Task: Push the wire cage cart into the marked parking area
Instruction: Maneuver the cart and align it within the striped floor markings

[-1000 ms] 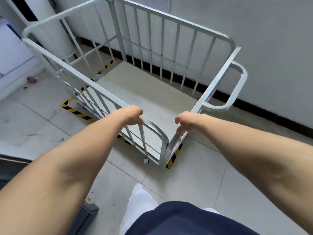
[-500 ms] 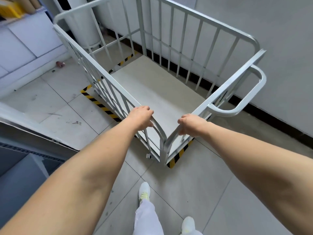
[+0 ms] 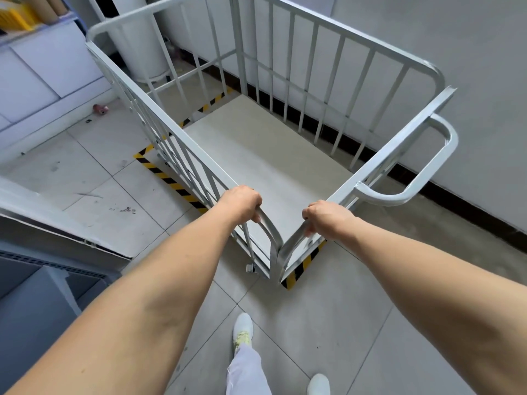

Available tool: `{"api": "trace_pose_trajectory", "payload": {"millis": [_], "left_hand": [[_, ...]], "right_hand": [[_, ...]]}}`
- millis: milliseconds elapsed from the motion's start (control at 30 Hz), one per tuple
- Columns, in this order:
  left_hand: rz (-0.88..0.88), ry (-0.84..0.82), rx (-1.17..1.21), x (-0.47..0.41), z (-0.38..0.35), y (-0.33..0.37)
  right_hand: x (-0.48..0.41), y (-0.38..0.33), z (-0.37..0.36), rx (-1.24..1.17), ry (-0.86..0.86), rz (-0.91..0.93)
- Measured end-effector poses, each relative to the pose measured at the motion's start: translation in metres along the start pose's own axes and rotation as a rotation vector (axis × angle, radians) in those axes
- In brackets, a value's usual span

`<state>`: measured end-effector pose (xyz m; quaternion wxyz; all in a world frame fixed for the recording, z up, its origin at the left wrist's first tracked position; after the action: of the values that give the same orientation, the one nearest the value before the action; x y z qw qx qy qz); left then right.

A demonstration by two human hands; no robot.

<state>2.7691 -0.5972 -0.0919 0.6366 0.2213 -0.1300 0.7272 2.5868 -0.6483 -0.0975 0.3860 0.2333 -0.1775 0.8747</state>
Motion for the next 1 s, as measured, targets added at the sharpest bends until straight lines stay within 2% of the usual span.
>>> {"api": "trace_pose_trajectory", "payload": {"millis": [733, 1000], "left_hand": [[0.011, 0.020, 0.022, 0.000, 0.000, 0.003], [0.034, -0.120, -0.047, 0.002, 0.007, 0.011]], "right_hand": [[0.003, -0.003, 0.002, -0.052, -0.017, -0.056], [0.005, 0.002, -0.001, -0.110, -0.053, -0.047]]}}
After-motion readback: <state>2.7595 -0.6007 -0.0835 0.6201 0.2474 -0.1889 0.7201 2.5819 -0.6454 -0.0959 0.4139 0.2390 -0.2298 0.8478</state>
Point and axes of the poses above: each hand's wrist, its own x-axis away from the middle knuckle, its own z-axis out of the back of the hand, y = z × x, the point moved 4 cm from there along -x, towards the middle knuckle, and after that the axes turned 3 degrees about -y, right-handed, at the moved point
